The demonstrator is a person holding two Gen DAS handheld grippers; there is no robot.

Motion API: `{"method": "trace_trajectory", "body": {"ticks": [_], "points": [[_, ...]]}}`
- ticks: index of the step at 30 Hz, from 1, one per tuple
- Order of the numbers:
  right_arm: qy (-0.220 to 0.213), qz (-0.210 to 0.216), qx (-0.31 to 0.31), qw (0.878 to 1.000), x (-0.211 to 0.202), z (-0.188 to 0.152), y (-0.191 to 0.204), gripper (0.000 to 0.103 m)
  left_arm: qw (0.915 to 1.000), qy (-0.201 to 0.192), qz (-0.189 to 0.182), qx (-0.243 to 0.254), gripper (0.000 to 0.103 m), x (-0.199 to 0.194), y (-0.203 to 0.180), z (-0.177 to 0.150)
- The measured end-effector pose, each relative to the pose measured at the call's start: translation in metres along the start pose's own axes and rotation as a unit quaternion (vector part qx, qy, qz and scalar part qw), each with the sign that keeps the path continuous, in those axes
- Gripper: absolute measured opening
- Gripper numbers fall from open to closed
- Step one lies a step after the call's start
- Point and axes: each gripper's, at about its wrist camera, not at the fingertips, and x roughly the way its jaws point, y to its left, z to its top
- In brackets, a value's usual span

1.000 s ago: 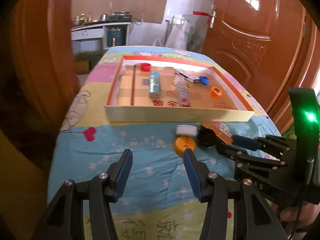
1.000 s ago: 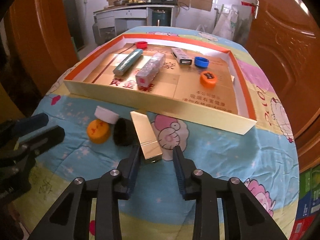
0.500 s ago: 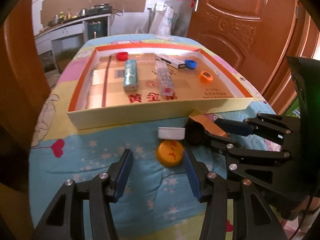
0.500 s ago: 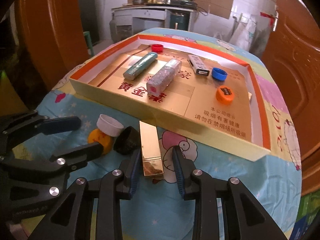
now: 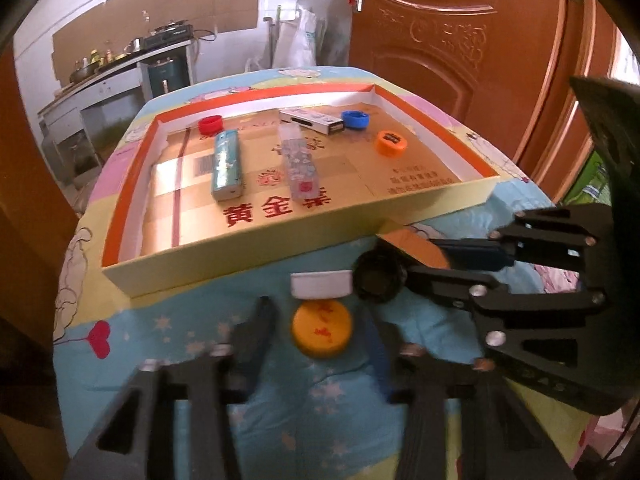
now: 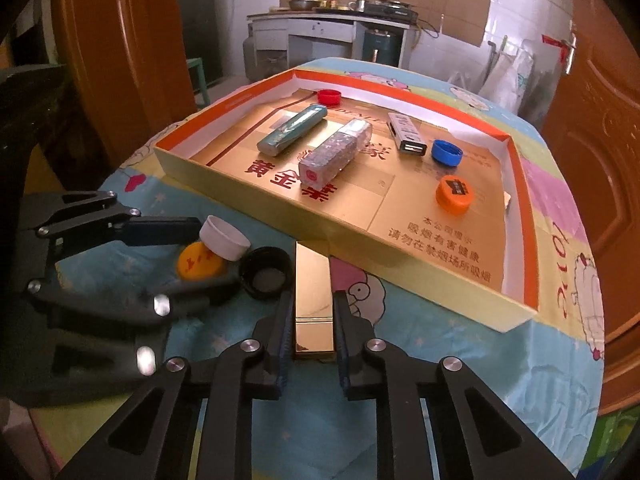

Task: Organize rigid objects
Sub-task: 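Grasp the gold rectangular box with the right tool while the left tool grasps the yellow cap, then carry the gold box with the right tool while the left tool carries the yellow cap toward the lid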

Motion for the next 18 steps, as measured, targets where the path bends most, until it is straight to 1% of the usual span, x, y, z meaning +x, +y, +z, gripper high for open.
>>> {"method": "trace_trajectory", "body": {"ticks": [2, 4, 9, 12, 18], "points": [[-0.003, 0.002, 0.008, 1.000, -0.003, -0.003, -0.002, 0.018, 0.9999, -0.003, -0.013, -0.010, 0.031, -0.003, 0.004, -0.002], [-0.001, 0.003, 0.019, 1.000, -0.007, -0.007, -0.005, 0.018, 0.9997, -0.006, -0.017, -0.019, 0.031, -0.005, 0.007, -0.004], [-0.001, 0.003, 0.033, 0.999, -0.017, -0.020, -0.005, 0.018, 0.9993, -0.018, -0.013, -0.030, 0.030, -0.016, 0.007, -0.009], [-0.003, 0.004, 0.043, 0.999, -0.023, -0.025, -0.005, 0.018, 0.9990, -0.018, -0.021, -0.036, 0.030, -0.023, 0.006, -0.014], [-0.009, 0.004, 0.057, 0.998, -0.035, -0.032, -0.004, 0.018, 0.9983, -0.029, -0.025, -0.045, 0.030, -0.040, 0.000, -0.020]]}}
